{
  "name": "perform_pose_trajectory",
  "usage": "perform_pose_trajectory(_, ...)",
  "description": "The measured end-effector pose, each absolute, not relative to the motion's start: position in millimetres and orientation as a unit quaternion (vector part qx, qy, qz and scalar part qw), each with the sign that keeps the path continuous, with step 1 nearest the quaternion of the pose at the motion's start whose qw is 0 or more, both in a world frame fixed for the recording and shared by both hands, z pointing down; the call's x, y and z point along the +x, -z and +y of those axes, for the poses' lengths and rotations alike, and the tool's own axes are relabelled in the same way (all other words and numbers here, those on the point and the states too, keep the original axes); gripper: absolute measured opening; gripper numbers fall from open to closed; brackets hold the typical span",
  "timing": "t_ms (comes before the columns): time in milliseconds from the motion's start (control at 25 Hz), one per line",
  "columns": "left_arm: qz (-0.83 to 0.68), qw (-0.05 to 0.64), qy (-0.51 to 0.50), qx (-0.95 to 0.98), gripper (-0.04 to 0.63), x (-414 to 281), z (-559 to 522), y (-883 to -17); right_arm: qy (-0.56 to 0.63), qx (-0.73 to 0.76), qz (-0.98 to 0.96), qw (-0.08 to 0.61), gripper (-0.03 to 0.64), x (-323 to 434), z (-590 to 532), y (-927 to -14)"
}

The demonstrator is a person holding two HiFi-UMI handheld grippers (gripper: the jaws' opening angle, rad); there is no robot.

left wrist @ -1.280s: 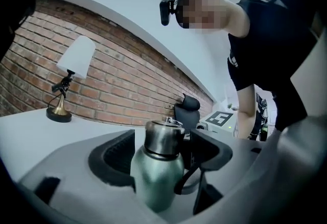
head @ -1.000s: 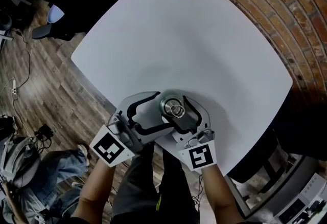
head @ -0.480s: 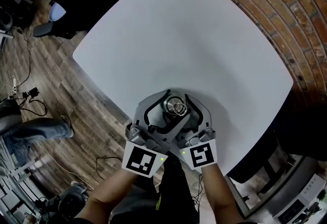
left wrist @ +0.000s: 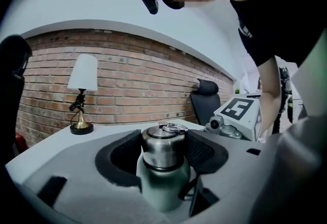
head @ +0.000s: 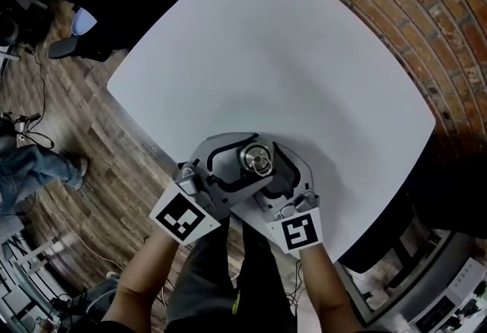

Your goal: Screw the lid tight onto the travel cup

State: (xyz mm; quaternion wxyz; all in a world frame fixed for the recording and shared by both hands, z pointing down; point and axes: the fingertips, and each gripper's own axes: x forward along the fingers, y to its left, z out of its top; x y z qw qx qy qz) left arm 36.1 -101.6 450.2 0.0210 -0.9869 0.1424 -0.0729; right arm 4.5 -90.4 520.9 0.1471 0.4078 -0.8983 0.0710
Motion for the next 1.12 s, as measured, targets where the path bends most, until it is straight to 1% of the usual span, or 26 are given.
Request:
perform_pose_trajectory(200,0.031,0.032,0.085,-0.995,0.261,38.1,-93.5,-449.2,-0.069,0.409,-0.899,0.144,0.291,4.6,-89.5,-519.3)
perform_pose_trajectory(320,0.001,0.026,0.085,-0.996,0.261,38.5,-89.7,-448.8,-0.068,0.408,-0.899,0.145,0.291,4.9,-87.5,-517.9)
perform_pose_trajectory(600,0.024,0.013,0.063,-0.998,0.261,38.1,-92.2,-450.5,-0.069,0.406,-0.900,0.144,0.291,4.9,-88.9,-519.3)
perform_pose_trajectory(1040,0.029,0.013,0.060,-0.998,0.264,37.0,-92.1,-449.3,-0.072,0.404,-0.900,0.146,0.291,4.9,-86.8,-520.0)
perform_pose_trajectory(1080,0.029,0.012,0.058,-0.998,0.265,36.7,-91.5,-448.4,-0.074,0.401,-0.901,0.146,0.291,5.4,-85.2,-519.6)
perform_pose_trajectory(1120,0.031,0.012,0.056,-0.998,0.282,36.4,-91.1,-447.4,-0.077,0.400,-0.901,0.146,0.291,6.7,-83.2,-519.4)
